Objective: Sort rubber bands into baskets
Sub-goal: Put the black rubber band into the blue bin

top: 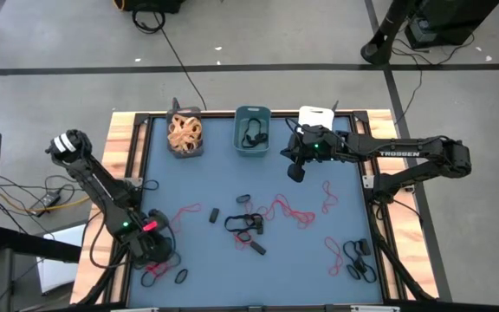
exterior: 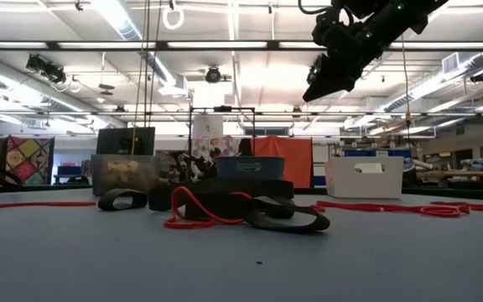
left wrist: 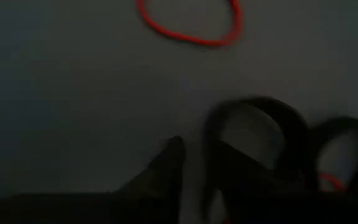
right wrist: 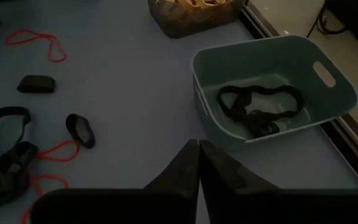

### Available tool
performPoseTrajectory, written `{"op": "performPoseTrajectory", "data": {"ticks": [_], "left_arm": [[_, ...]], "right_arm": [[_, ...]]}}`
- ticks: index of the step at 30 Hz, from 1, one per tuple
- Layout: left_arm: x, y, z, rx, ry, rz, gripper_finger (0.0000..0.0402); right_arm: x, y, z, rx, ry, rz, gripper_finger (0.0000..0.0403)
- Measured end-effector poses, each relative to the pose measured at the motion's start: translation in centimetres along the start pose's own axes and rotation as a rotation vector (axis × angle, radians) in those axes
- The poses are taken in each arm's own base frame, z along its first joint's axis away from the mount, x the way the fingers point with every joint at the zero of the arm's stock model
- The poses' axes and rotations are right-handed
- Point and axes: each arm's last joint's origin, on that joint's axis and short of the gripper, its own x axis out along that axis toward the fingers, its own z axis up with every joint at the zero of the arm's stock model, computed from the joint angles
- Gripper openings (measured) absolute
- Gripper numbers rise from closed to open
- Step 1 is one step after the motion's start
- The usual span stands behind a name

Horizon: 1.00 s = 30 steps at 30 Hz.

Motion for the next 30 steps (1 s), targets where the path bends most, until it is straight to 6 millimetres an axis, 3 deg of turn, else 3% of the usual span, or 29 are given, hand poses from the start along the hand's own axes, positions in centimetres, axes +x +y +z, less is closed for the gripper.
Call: {"op": "performPoseTrajectory", "data": {"ticks": [2,4,15,22,30], "left_arm": [[-0.2,-0.5,-0.1,-0.001,0.022,-0.029,0.0042],[-0.3,-0.7,-0.2,0.004,0.032,-0.043,0.0013],[-0.8,-1.3,1.7,0.040,-0.027,-0.016,0.0004],[-4.3,-3.4,5.9,0.171,-0.156,0.057,0.0004],[-8.8,-5.7,11.7,0.320,-0.399,0.052,0.0004]], "right_arm": [[0.0,0.0,0.0,0.000,0.000,0.000,0.0022],[0.0,0.0,0.0,0.000,0.000,0.000,0.0020],[0.0,0.0,-0.1,0.062,0.006,-0.003,0.0015],[-0.1,0.6,-0.8,0.122,0.079,0.029,0.0014],[0.9,1.4,-4.0,0.101,0.174,0.045,0.0015]]}}
